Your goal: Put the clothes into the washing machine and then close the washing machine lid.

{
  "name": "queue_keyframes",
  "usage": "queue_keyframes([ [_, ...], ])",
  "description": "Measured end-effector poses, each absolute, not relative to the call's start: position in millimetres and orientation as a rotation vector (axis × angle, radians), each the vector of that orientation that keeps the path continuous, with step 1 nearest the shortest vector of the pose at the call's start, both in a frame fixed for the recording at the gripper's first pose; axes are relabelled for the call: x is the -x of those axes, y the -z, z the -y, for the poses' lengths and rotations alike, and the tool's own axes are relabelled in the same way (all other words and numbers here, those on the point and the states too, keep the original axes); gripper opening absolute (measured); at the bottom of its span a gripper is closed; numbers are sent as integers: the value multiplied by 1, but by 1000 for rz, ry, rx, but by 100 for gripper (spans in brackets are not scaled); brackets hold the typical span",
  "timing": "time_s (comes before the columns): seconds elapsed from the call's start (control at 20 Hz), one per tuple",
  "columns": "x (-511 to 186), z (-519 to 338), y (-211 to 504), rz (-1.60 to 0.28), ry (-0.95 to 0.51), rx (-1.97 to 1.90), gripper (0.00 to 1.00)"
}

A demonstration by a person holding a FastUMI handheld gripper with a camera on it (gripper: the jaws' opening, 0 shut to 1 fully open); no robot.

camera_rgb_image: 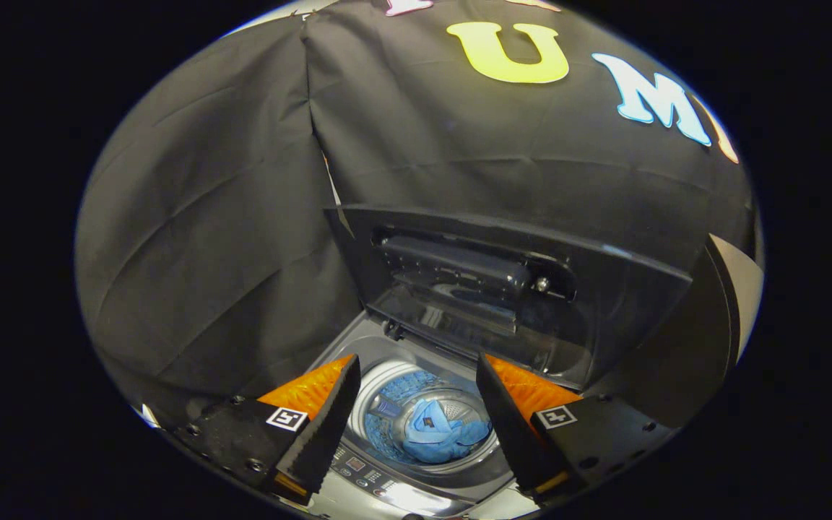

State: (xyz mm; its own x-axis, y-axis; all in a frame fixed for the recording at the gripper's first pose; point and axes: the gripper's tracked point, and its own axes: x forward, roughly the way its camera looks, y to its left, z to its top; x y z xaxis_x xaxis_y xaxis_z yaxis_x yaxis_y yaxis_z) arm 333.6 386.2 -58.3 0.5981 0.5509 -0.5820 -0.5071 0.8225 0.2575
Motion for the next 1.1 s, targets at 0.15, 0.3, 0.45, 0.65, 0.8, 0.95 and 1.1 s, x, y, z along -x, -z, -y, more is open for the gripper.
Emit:
queue_keyframes([
  [0.15,-339,-384,24,-650,-620,-87,99],
  [0.3,-343,-385,-13,-587,-635,-120,99],
  [0.45,-362,-381,-52,-533,-614,-158,99],
  [0.65,-409,-378,-67,-532,-525,-189,99],
  [0.8,-442,-378,-59,-563,-458,-211,98],
  [0.95,-466,-379,-39,-613,-405,-214,99],
  [1.1,-485,-374,-19,-647,-349,-212,99],
])
